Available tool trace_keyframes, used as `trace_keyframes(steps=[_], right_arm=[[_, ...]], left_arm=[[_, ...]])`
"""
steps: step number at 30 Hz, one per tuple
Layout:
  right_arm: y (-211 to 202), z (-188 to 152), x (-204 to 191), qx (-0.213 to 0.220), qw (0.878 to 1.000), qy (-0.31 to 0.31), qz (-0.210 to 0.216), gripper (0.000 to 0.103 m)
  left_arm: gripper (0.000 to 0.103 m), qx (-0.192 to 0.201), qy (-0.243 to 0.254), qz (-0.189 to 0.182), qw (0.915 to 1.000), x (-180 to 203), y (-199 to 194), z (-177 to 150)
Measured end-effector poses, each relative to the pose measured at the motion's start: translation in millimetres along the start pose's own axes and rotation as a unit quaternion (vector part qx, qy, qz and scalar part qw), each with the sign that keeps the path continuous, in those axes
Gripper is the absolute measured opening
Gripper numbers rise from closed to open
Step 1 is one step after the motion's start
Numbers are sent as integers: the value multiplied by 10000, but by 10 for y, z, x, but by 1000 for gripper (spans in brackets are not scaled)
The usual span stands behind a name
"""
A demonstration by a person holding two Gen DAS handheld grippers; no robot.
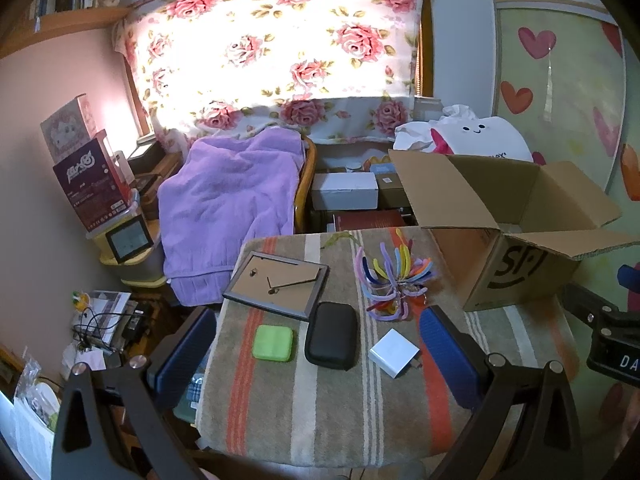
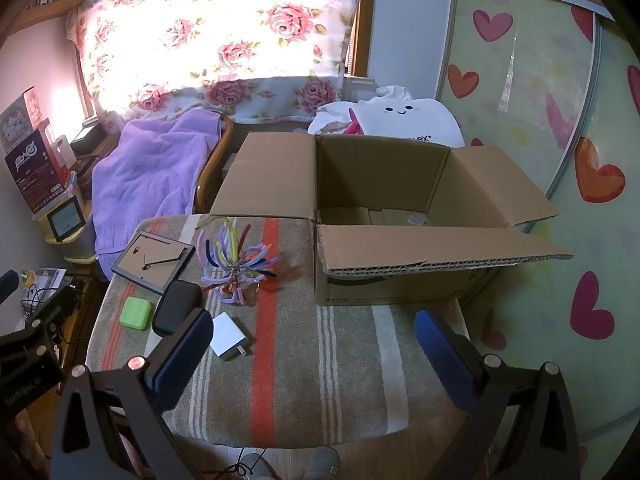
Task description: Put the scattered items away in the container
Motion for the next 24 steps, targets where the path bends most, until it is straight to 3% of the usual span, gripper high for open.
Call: trace_keyframes(steps=[24], right_arm=[[18, 22, 3, 1, 10000, -1, -3, 103]], left_arm=[[103, -46, -138, -105, 9998, -9, 20, 14]])
Point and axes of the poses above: each gripper's, at about its wrist camera, not at the fingertips, and y roughly the way its jaws point, x to its right, z to its top, the point moved 9 cm from there along y, roughly the way its jaws point, and after that the axes turned 1 degree about -x, right-handed, at the moved point
